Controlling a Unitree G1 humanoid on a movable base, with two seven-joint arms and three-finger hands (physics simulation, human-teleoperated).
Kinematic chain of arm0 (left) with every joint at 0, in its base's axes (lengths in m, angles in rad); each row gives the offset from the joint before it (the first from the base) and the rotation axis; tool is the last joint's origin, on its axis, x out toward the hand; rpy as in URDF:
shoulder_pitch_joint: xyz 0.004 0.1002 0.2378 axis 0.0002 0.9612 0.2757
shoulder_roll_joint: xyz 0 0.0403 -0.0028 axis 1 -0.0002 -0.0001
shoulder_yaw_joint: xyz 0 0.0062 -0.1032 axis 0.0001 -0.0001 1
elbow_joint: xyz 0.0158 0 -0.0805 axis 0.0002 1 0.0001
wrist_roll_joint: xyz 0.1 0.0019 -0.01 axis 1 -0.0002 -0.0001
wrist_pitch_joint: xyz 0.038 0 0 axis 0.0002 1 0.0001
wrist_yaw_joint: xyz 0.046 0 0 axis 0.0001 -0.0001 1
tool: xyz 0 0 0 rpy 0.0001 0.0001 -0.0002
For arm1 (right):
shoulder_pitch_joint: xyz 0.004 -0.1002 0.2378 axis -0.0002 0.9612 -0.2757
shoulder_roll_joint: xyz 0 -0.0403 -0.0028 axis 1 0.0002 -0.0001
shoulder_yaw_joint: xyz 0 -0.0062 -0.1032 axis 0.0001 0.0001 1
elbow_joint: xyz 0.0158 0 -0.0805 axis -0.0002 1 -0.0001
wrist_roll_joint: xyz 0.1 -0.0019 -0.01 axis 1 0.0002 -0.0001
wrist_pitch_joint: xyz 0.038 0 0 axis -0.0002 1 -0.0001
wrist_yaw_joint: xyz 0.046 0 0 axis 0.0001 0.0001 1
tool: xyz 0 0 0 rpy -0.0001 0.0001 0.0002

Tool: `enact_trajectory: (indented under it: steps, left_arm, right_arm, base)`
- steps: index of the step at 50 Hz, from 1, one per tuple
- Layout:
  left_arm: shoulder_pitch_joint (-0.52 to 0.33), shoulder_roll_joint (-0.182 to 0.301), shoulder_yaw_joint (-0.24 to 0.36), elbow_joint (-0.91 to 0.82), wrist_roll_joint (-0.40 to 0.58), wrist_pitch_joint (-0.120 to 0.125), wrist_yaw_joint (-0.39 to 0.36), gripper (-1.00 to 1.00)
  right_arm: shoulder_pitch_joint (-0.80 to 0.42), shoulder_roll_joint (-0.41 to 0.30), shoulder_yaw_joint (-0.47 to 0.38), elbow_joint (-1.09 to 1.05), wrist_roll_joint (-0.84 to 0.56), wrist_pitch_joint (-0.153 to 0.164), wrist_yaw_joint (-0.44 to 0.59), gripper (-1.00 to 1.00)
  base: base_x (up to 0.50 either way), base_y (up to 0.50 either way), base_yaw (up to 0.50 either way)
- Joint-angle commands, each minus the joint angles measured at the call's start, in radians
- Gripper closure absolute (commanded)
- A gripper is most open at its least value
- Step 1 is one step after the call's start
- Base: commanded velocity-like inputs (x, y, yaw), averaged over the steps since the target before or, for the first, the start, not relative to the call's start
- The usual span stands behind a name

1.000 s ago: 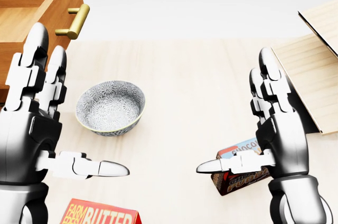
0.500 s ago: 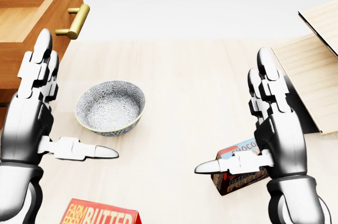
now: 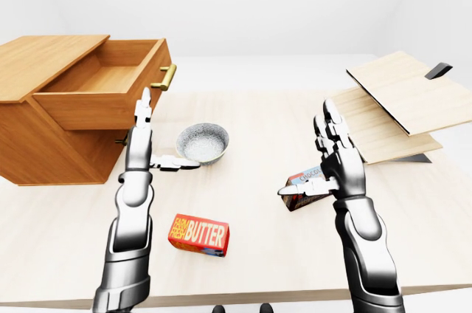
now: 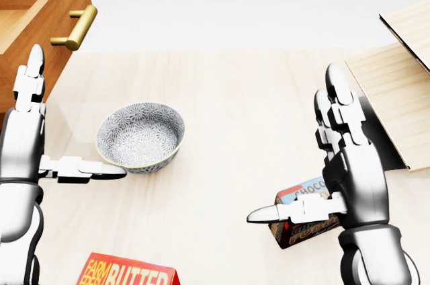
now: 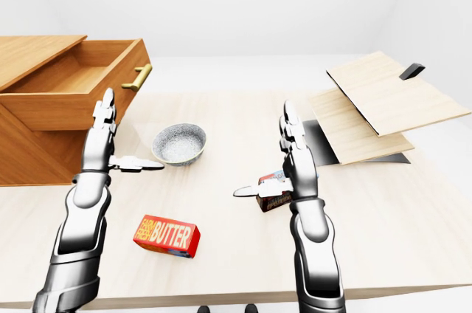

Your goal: Close the top drawer of the cabinet.

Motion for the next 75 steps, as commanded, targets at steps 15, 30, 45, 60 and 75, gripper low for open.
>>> enact_trajectory:
  steps: [15, 30, 45, 60, 75]
  left_arm:
    - [-0.094, 0.085, 0.075, 0.156, 0.014, 0.000, 0.178, -1.00]
    - [-0.105, 0.132, 0.111, 0.197, 0.008, 0.000, 0.260, -1.00]
    - [-0.197, 0.248, 0.152, 0.421, -0.044, 0.000, 0.336, -1.00]
    - [-0.255, 0.317, 0.162, 0.555, -0.068, 0.000, 0.396, -1.00]
    - [-0.307, 0.365, 0.164, 0.629, -0.103, 0.000, 0.427, -1.00]
  right_arm:
    - [0.001, -0.001, -0.005, 0.014, -0.002, 0.000, 0.003, -1.00]
    - [-0.003, -0.001, 0.000, 0.022, -0.006, 0.000, 0.000, -1.00]
    - [0.008, -0.001, -0.002, 0.018, -0.008, 0.000, 0.005, -1.00]
    - [0.012, -0.001, -0.003, 0.019, -0.009, 0.000, 0.008, -1.00]
    - [0.007, 0.002, 0.001, 0.031, -0.011, 0.000, 0.003, -1.00]
  base:
    - [0.00, 0.00, 0.00]
    - [0.00, 0.00, 0.00]
    - [0.00, 0.00, 0.00]
    - [0.00, 0.00, 0.00]
    - [0.00, 0.00, 0.00]
